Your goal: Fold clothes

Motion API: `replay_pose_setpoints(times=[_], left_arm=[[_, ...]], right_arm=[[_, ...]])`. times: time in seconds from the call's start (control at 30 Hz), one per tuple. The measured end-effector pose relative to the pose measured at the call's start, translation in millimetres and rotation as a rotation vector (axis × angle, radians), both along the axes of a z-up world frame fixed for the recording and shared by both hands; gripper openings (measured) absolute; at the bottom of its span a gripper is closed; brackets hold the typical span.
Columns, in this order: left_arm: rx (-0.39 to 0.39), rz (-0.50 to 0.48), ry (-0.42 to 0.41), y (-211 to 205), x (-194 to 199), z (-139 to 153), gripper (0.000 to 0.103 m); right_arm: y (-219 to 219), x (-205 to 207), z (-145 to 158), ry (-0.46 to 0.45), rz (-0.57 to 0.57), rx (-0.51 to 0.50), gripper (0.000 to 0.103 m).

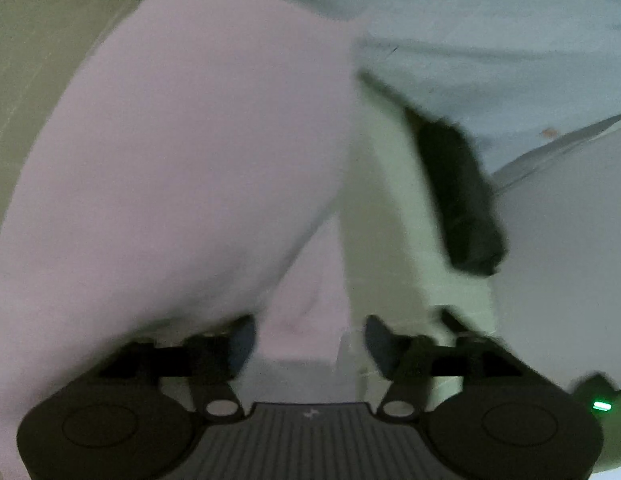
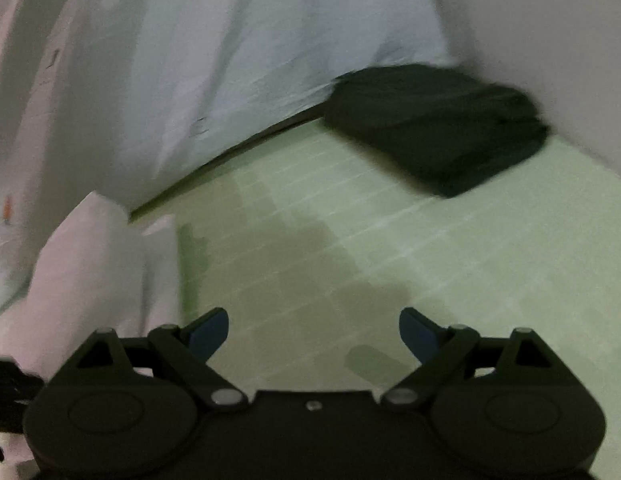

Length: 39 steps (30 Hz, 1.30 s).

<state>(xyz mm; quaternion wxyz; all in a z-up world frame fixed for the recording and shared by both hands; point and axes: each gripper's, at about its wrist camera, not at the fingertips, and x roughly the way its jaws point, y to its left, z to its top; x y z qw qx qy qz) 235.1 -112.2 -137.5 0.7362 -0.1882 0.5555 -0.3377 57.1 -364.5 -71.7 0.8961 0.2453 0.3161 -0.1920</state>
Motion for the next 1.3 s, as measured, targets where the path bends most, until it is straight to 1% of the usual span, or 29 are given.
replay_pose_setpoints(times=[0.03, 0.07, 0.13, 0.17, 0.2, 0.23, 0.3, 0.33, 0.37, 0.4, 0.5, 0.53, 0.57, 0.63, 0.67, 0.7, 0.8, 0.83, 0.87, 0.9, 0.97, 1.0, 1.03, 1.1, 1.13, 1.3], left_arm=[[-0.022, 0.011, -0.022, 6, -1, 8, 0.07], [-0.043, 0.022, -0.045, 13, -1, 16, 0.077], [-0.036, 0.086, -0.093, 30, -3, 28, 0.084], [-0.032, 0.118, -0.118, 39, -3, 34, 0.086], [-0.028, 0.15, -0.142, 48, -4, 41, 0.086], [-0.012, 0.178, -0.153, 55, -2, 43, 0.086], [-0.002, 0.216, -0.139, 69, 1, 40, 0.086], [0.003, 0.235, -0.132, 76, 2, 38, 0.086], [0.008, 0.254, -0.124, 83, 4, 36, 0.086], [0.0, 0.283, -0.092, 90, 5, 31, 0.086], [-0.048, 0.347, 0.012, 113, 9, 18, 0.086], [-0.053, 0.36, 0.027, 115, 11, 16, 0.087], [-0.045, 0.358, 0.022, 117, 11, 15, 0.087], [-0.024, 0.344, 0.003, 119, 10, 15, 0.088], [-0.013, 0.334, -0.008, 127, 9, 18, 0.088], [-0.007, 0.33, -0.015, 127, 9, 18, 0.088], [-0.025, 0.346, 0.001, 128, 13, 13, 0.088], [-0.035, 0.352, 0.009, 128, 13, 12, 0.088], [-0.045, 0.358, 0.017, 129, 13, 11, 0.088], [-0.041, 0.361, 0.016, 130, 12, 12, 0.088], [-0.032, 0.365, 0.013, 132, 12, 12, 0.088], [-0.02, 0.37, 0.005, 132, 11, 13, 0.088], [-0.017, 0.372, -0.003, 133, 10, 14, 0.088], [-0.014, 0.379, -0.02, 136, 8, 17, 0.088], [-0.013, 0.383, -0.027, 137, 7, 19, 0.088], [0.031, 0.362, -0.079, 135, 7, 26, 0.088]], right_arm=[[3, 8, -2, -0.007, 0.037, 0.019, 0.093], [8, 17, -3, -0.017, 0.077, 0.039, 0.093], [16, 30, -3, -0.049, 0.151, 0.096, 0.088], [19, 35, -2, -0.068, 0.187, 0.143, 0.085], [22, 40, -2, -0.087, 0.222, 0.191, 0.078], [24, 44, -3, -0.103, 0.257, 0.245, 0.076], [29, 54, -6, -0.129, 0.325, 0.35, 0.072], [31, 58, -8, -0.124, 0.337, 0.357, 0.068], [32, 62, -10, -0.117, 0.345, 0.359, 0.065], [34, 66, -11, -0.11, 0.354, 0.36, 0.062], [39, 77, -16, -0.088, 0.38, 0.365, 0.06], [41, 81, -18, -0.081, 0.388, 0.367, 0.06], [43, 85, -20, -0.074, 0.397, 0.368, 0.06], [47, 93, -23, -0.06, 0.414, 0.371, 0.071], [48, 96, -25, -0.052, 0.422, 0.373, 0.073], [49, 101, -28, -0.047, 0.432, 0.39, 0.077], [52, 115, -37, -0.032, 0.463, 0.447, 0.082], [53, 117, -39, -0.033, 0.462, 0.45, 0.088], [56, 119, -40, -0.041, 0.468, 0.444, 0.089], [58, 119, -38, -0.046, 0.482, 0.439, 0.088], [61, 118, -36, -0.055, 0.512, 0.429, 0.056], [61, 116, -31, -0.067, 0.516, 0.421, 0.032], [61, 114, -25, -0.079, 0.52, 0.413, 0.024], [60, 110, -15, -0.104, 0.526, 0.396, 0.016], [59, 107, -9, -0.116, 0.53, 0.388, 0.014], [34, 101, 33, -0.195, 0.466, 0.304, 0.011]])
